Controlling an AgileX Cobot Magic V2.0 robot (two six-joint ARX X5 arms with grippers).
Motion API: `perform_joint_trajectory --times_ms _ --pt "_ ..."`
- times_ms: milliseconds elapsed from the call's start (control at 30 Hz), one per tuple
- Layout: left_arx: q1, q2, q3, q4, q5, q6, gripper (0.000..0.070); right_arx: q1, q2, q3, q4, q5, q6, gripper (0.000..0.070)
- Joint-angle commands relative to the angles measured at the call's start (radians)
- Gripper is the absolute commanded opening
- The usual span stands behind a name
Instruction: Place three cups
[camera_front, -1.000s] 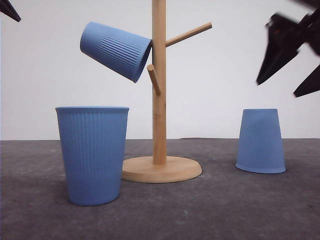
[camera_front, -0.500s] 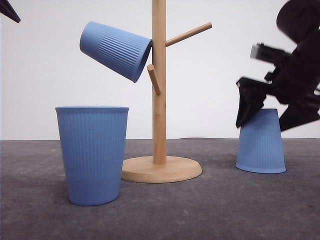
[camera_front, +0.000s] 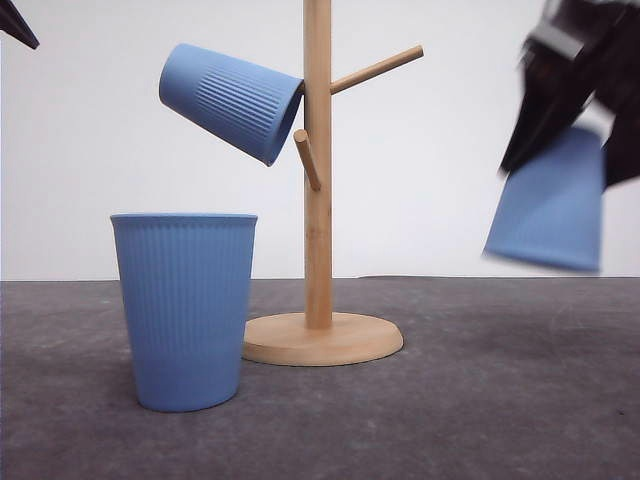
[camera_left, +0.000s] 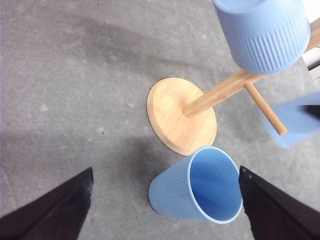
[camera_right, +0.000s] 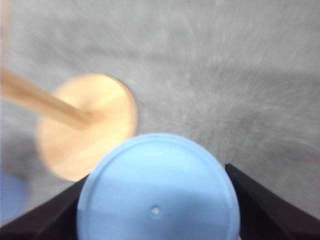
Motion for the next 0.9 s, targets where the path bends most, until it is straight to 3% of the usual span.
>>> perform_joint_trajectory --times_ms 0,167,300,667,767,867 --pt "0.0 0.005 0.007 0.018 -0.002 0.007 0.0541 -0.034 -0.051 0.004 0.002 -0.054 0.008 0.0363" --pt "0.0 0.005 0.007 0.028 -0.002 0.007 0.0541 -0.187 -0.208 -0.085 0.095 -0.326 0.033 0.0363" --pt "0.0 0.005 0.007 0.029 -0.002 0.007 0.0541 -0.266 -0.231 -0.16 0.274 -0.444 0.215 0.0363" --pt "0.0 0.005 0.007 0.03 -0.002 0.007 0.0541 -0.227 -0.063 -0.178 0.904 -0.479 0.796 0.0364" --pt "0.0 0.005 0.007 0.03 -0.002 0.007 0.0541 -0.186 0.004 -0.178 1.043 -0.471 0.883 0.0364" --pt "0.0 0.005 0.007 0.03 -0.002 0.007 0.0541 -0.131 0.059 -0.178 1.117 -0.426 0.905 0.0364"
